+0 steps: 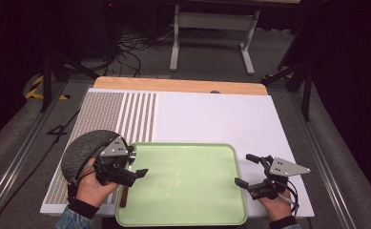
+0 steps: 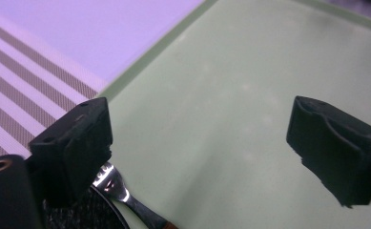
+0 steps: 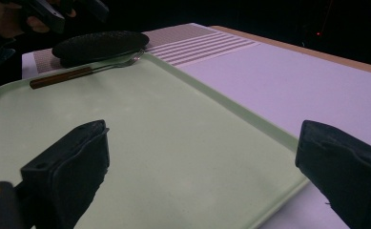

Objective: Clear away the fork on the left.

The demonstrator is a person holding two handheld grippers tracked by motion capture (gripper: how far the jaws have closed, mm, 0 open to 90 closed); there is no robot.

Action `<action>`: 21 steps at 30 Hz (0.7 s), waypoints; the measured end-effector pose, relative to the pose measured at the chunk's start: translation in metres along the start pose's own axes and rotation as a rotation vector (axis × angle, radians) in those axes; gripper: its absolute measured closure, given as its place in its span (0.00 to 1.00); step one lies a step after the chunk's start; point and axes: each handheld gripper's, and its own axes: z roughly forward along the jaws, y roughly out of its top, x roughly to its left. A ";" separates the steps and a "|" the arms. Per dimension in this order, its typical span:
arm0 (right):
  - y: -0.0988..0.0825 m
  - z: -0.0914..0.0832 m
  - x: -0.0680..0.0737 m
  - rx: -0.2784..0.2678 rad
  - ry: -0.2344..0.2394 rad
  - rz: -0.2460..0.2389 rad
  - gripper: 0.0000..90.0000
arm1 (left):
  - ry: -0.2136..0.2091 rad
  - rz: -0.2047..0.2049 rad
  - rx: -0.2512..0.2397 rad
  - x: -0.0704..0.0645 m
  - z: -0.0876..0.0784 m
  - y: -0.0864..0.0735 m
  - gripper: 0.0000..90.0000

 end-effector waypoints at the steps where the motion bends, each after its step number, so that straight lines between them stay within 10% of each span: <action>1: 0.000 0.000 0.000 0.000 0.001 0.000 0.05 | 0.012 0.008 -0.028 0.000 -0.002 -0.002 0.05; 11: 0.000 0.000 0.000 -0.008 0.004 -0.001 0.05 | 0.033 -0.002 -0.286 0.002 -0.012 -0.033 0.00; 21: 0.000 -0.002 0.001 -0.021 0.007 -0.001 0.05 | 0.034 0.029 -0.290 -0.001 -0.011 -0.062 0.00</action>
